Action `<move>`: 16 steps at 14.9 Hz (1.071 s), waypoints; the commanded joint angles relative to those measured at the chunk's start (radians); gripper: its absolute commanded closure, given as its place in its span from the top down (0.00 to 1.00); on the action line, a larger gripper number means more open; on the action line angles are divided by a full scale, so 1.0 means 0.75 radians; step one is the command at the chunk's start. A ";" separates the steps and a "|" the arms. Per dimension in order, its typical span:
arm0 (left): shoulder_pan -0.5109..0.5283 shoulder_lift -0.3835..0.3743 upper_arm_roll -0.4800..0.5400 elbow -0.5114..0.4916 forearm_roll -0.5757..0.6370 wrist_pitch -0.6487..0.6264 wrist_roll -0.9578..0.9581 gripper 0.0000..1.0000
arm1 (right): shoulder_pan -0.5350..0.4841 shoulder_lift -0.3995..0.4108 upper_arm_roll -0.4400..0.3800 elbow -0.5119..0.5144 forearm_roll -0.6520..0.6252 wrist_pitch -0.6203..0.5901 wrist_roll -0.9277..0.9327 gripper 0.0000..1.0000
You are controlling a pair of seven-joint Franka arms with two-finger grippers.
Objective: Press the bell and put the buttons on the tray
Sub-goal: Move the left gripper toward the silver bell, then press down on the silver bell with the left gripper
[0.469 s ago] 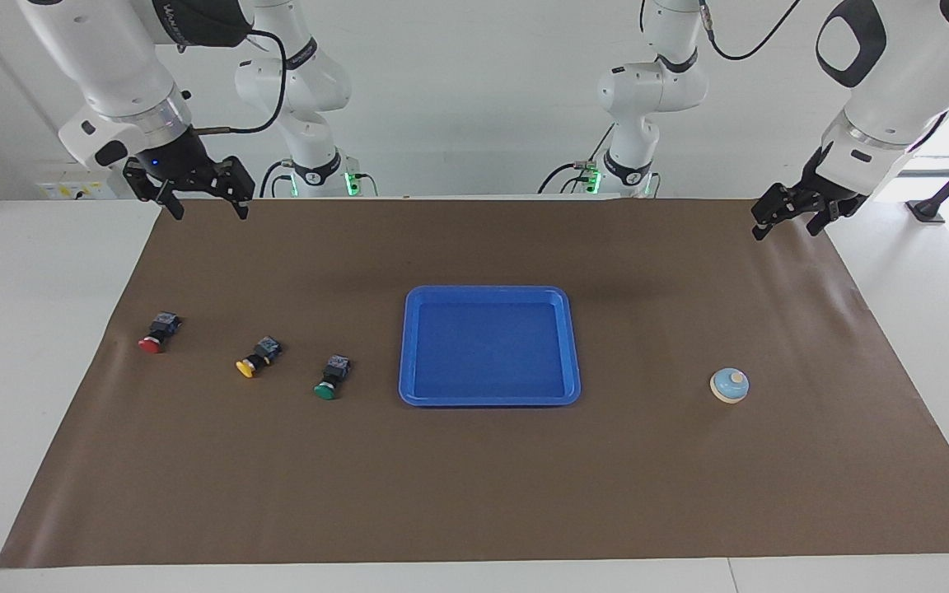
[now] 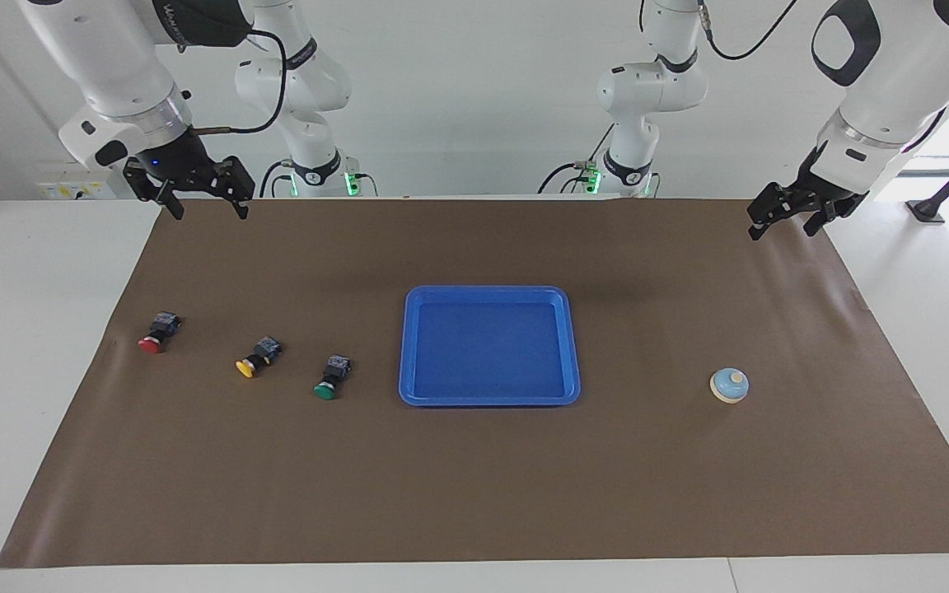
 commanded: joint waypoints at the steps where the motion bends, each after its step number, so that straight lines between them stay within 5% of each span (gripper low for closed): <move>1: 0.009 0.000 0.015 -0.041 0.006 0.082 0.011 0.57 | -0.017 -0.007 0.006 -0.005 0.028 -0.018 -0.031 1.00; 2: 0.017 0.037 0.016 -0.039 0.002 0.098 0.011 0.20 | -0.017 -0.007 0.006 -0.003 0.028 -0.018 -0.031 1.00; 3: 0.027 0.078 0.016 -0.035 -0.007 0.121 0.009 0.00 | -0.017 -0.007 0.006 -0.005 0.028 -0.018 -0.031 1.00; 10: 0.058 0.405 0.018 0.032 -0.017 0.460 0.005 0.00 | -0.017 -0.007 0.006 -0.003 0.028 -0.018 -0.031 1.00; 14: 0.030 0.583 0.018 0.140 -0.023 0.507 -0.001 0.00 | -0.017 -0.007 0.006 -0.005 0.028 -0.018 -0.031 1.00; 16: 0.023 0.596 0.016 0.121 -0.027 0.538 -0.001 0.00 | -0.017 -0.007 0.006 -0.005 0.028 -0.018 -0.031 1.00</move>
